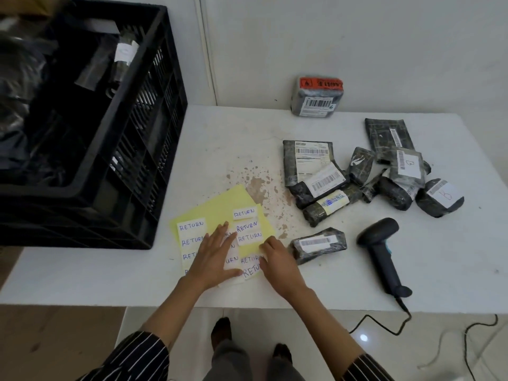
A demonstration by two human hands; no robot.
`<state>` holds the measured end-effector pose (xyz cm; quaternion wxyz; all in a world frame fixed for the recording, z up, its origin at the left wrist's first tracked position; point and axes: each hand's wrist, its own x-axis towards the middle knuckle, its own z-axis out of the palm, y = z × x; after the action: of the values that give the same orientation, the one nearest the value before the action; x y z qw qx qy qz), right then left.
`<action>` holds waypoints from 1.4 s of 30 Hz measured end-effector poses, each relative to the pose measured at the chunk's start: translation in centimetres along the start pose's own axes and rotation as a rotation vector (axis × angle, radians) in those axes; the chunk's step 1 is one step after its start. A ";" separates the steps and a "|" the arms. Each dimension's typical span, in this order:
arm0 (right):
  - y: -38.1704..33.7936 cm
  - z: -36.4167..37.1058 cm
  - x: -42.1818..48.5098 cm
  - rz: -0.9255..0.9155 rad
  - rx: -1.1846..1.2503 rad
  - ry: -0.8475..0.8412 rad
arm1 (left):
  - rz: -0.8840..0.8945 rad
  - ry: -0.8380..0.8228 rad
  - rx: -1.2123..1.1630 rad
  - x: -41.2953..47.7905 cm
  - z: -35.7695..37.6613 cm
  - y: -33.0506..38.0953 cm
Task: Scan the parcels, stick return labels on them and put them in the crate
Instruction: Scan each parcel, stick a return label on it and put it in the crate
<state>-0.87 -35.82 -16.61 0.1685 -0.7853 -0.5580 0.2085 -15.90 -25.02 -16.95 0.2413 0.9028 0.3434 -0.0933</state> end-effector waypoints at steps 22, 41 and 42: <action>-0.2 -1.4 0.1 -0.006 0.000 -0.012 | -0.071 -0.073 0.166 0.4 1.4 0.5; -0.1 1.7 -0.8 0.135 0.075 0.212 | 0.277 0.033 0.172 0.3 1.6 0.0; 0.0 2.0 -0.6 0.193 0.105 0.200 | 0.276 0.027 0.214 0.4 1.8 -0.2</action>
<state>-2.06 -36.37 -18.20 0.2432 -0.8423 -0.4489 0.1731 -15.77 -25.54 -18.69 0.1499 0.9631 0.2075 -0.0833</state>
